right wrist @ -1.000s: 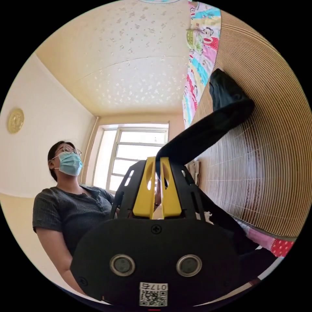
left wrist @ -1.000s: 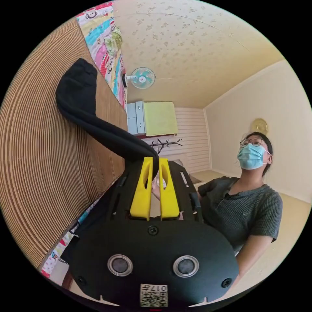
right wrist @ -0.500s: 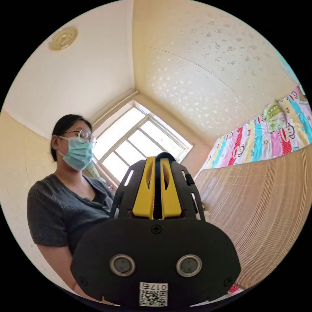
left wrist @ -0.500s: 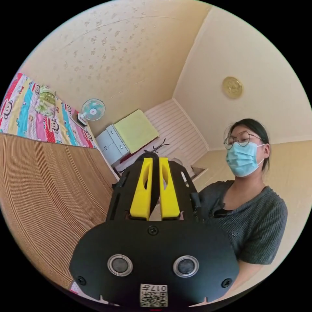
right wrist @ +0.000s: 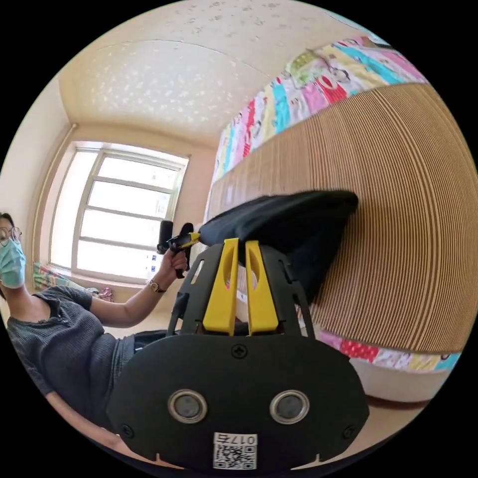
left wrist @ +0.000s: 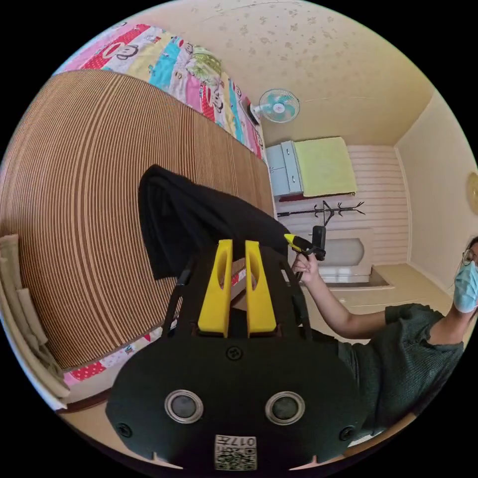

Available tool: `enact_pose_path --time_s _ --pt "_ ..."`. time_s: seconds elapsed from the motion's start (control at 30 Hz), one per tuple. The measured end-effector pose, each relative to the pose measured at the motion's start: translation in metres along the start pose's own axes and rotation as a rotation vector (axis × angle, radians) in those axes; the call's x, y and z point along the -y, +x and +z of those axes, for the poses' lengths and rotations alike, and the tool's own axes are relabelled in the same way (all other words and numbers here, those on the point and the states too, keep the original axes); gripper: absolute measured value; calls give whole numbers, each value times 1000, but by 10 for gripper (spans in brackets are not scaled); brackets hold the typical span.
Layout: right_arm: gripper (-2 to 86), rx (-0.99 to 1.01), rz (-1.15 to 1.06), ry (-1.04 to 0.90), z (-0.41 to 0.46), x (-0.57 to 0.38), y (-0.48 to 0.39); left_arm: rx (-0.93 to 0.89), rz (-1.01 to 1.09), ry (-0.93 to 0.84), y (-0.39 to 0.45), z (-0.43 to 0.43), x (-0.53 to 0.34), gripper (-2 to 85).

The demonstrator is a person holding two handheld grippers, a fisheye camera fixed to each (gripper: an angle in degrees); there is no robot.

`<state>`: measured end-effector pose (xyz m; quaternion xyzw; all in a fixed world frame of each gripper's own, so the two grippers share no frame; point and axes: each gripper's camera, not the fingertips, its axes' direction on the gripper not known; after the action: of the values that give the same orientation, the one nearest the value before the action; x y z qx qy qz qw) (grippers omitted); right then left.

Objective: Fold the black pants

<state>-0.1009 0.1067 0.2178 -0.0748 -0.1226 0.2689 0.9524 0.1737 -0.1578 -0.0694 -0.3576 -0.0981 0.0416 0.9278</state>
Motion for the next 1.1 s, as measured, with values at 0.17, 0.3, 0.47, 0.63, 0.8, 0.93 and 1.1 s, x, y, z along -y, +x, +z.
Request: enact_pose_path --time_s 0.17,0.3,0.47,0.63,0.8,0.93,1.1 --pt "57 -88 310 -123 38 -52 70 -22 -306 -35 -82 37 -69 78" --pt "120 -40 286 -26 39 -14 91 31 -250 60 -91 27 -36 82" --pt "171 43 249 20 65 63 122 19 -134 45 -112 44 61 180" --pt "179 83 201 -44 96 103 141 63 -106 -65 -129 68 103 168" --pt "111 414 229 -61 121 82 152 -89 -226 5 -148 61 82 118" --pt "84 524 175 -90 144 61 115 -228 -328 16 -160 36 35 59" --pt "56 639 74 -142 187 56 26 -320 -268 167 -134 -46 -18 41"
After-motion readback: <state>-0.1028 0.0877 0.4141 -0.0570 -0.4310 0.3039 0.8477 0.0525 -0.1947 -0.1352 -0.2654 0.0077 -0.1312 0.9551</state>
